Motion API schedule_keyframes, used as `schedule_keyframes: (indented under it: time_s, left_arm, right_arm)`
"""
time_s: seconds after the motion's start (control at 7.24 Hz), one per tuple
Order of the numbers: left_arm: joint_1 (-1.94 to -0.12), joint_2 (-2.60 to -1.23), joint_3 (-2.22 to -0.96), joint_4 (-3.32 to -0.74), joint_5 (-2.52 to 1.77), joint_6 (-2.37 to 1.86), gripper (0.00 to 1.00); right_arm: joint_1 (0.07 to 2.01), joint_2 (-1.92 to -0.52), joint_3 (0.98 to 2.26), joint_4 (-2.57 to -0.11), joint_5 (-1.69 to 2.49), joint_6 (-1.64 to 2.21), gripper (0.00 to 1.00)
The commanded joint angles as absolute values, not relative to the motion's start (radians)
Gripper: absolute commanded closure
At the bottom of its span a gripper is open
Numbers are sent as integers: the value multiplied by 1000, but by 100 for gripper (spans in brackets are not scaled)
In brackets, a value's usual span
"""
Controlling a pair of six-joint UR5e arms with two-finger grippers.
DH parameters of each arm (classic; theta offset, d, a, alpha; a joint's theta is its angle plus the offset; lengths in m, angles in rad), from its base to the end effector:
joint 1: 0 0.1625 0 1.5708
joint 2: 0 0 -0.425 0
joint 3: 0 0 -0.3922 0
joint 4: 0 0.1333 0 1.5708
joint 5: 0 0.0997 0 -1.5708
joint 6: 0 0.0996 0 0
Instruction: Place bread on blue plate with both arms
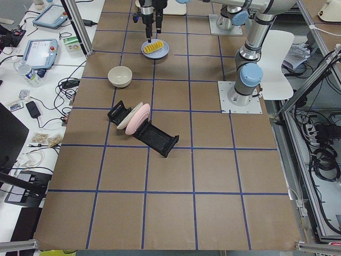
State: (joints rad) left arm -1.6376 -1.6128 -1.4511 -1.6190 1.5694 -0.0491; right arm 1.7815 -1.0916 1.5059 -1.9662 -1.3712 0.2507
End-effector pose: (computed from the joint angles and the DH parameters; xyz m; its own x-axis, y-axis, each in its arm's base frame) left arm -0.1673 -0.5014 0.5209 -0.9998 0.0178 0.0028 0.0177 0.9994 -0.0294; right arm 0.2862 -0.6064 0.2823 -0.9811 0.0475 -0.1873 0.0354 0.9971 0.0675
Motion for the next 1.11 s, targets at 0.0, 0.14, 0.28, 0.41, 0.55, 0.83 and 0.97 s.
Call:
schedule_keyframes:
  time_s: [0.0, 0.14, 0.28, 0.41, 0.55, 0.83, 0.97]
  left_arm:
    - [-1646, -1617, -1459, -1585, 1562, -51, 0]
    - [-1641, -1602, -1459, -1580, 1577, -46, 0]
    - [-1644, -1600, -1463, -1578, 1572, -46, 0]
    - [-1643, -1601, -1471, -1578, 1566, -41, 0]
    - [-1646, -1598, -1470, -1578, 1565, -46, 0]
    - [-1646, -1609, -1467, -1575, 1562, -52, 0]
    - [-1646, -1603, -1471, -1572, 1562, -48, 0]
  right_arm:
    - [1717, -1176, 1382, -1727, -1490, 200, 0]
    - [1697, -1251, 1358, -1629, -1538, 195, 0]
    - [1674, -1349, 1362, -1561, -1542, 169, 0]
    - [1668, -1430, 1368, -1540, -1540, 119, 0]
    - [1649, -1468, 1368, -1517, -1545, 60, 0]
    - [1606, -1476, 1394, -1522, -1545, -69, 0]
    - [1585, -1477, 1400, -1508, -1545, -104, 0]
